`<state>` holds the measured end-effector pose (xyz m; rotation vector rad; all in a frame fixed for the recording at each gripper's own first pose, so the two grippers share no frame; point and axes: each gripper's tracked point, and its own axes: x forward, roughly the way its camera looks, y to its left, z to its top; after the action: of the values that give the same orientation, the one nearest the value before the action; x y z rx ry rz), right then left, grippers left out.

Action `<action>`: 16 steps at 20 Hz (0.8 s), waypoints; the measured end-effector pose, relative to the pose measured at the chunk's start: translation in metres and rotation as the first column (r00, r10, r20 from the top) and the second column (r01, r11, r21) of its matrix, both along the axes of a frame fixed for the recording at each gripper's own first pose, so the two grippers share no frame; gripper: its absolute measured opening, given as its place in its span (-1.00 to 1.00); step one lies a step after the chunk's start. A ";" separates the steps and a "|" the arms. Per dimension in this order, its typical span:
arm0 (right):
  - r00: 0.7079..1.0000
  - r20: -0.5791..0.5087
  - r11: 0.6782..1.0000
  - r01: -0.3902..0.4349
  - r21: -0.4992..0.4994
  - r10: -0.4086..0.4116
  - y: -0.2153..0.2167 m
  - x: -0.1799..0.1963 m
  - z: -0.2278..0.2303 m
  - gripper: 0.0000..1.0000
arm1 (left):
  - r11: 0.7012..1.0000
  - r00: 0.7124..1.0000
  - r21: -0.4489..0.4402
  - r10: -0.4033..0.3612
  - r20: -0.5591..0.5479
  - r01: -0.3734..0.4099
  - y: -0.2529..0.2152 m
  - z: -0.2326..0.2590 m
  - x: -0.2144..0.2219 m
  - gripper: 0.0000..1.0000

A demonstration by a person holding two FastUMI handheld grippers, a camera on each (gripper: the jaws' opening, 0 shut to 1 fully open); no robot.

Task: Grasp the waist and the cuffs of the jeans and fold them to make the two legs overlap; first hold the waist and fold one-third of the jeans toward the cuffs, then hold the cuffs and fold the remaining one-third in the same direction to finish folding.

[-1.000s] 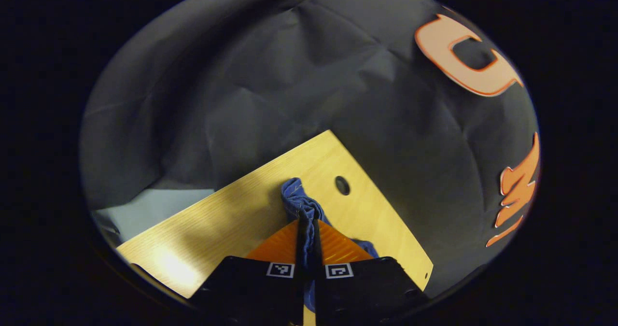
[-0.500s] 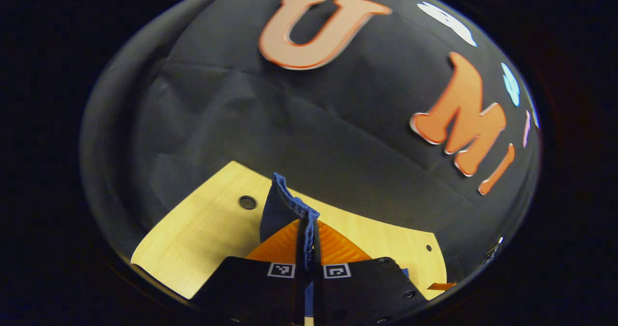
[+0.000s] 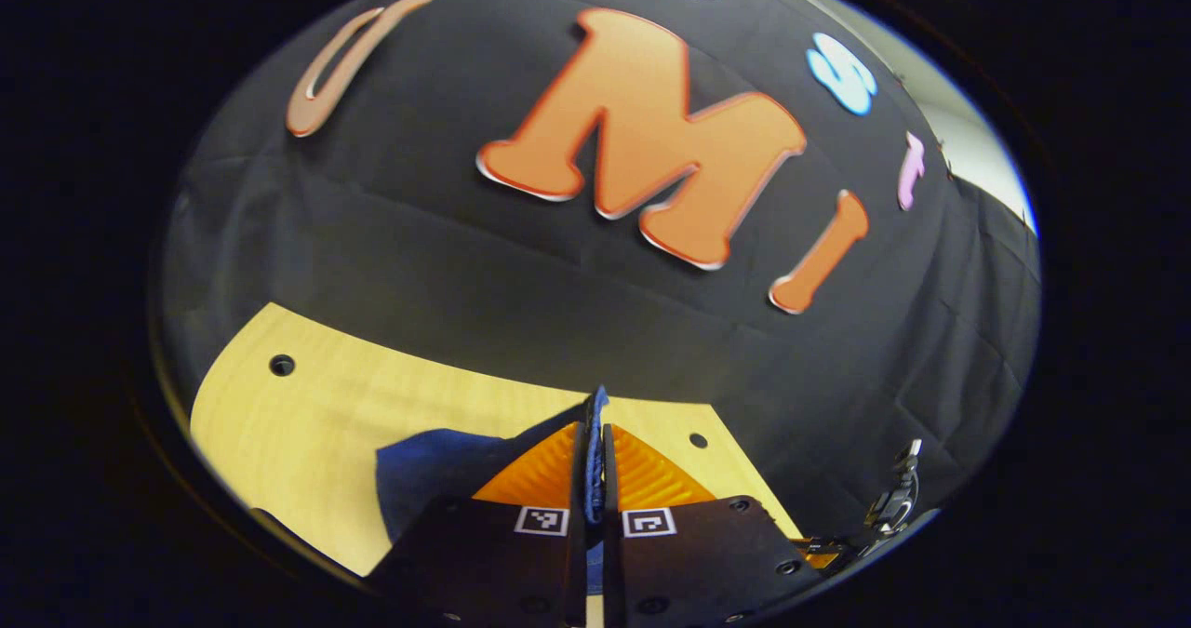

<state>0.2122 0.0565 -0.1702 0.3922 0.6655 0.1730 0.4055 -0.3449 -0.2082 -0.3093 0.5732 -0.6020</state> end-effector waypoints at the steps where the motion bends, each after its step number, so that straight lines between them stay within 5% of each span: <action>1: 1.000 0.000 1.000 0.005 0.000 -0.005 -0.007 -0.003 0.000 0.96 | 1.000 1.000 0.022 -0.020 -0.014 0.020 -0.017 -0.014 -0.009 -0.87; 7: 1.000 -0.012 1.000 0.015 -0.025 -0.015 -0.033 -0.019 -0.011 0.96 | 0.971 0.992 0.209 -0.109 -0.066 0.121 -0.076 -0.101 -0.039 -0.86; 14: 1.000 -0.020 0.999 0.003 -0.043 -0.004 -0.037 -0.020 -0.013 0.95 | 0.875 0.979 0.440 -0.176 -0.100 0.202 -0.107 -0.200 -0.070 -0.82; 16: 1.000 -0.027 0.998 0.007 -0.055 -0.008 -0.038 -0.019 -0.015 0.95 | 0.880 0.955 0.379 -0.230 -0.188 0.286 -0.132 -0.221 -0.096 -0.23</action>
<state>0.1928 0.0182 -0.1849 0.3452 0.6941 0.1424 0.3093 -0.4769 -0.4290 0.1223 0.8648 -0.7064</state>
